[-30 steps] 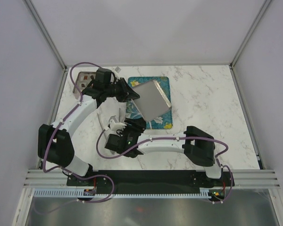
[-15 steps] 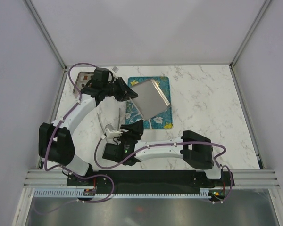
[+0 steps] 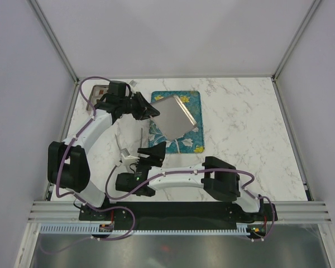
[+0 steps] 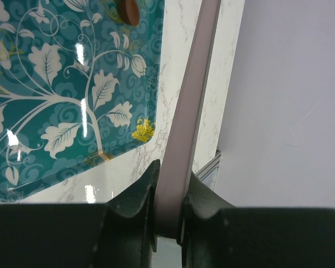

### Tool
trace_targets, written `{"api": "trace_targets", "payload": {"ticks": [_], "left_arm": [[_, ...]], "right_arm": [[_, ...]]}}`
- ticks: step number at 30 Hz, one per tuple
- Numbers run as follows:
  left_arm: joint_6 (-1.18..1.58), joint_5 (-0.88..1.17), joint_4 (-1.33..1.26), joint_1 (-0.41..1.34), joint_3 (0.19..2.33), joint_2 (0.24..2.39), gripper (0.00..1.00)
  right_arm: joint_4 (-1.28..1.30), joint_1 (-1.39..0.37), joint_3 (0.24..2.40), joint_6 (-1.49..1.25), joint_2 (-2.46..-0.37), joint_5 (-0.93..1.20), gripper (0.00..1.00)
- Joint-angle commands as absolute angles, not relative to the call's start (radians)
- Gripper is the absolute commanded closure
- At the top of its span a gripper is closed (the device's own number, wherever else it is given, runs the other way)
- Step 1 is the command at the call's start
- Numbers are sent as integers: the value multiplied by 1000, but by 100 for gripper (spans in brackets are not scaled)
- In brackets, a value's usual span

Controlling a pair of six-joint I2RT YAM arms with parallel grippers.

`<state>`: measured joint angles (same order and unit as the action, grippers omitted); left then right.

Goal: Pack the chocolate

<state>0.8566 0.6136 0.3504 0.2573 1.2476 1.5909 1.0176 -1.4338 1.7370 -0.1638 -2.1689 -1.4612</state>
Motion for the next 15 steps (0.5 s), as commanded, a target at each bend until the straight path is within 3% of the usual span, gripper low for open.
{"api": "trace_targets", "payload": {"ticks": [1, 10, 15], "left_arm": [[884, 654, 339, 245, 1276, 1589, 98], [896, 669, 341, 247, 1259, 1577, 98], [913, 696, 322, 250, 1240, 1557, 98]], "right_arm": [[1084, -1404, 1775, -209, -2163, -1538, 31], [1057, -1301, 1772, -187, -2169, -1542, 32], [913, -1278, 1769, -49, -2168, -1522, 32]]}}
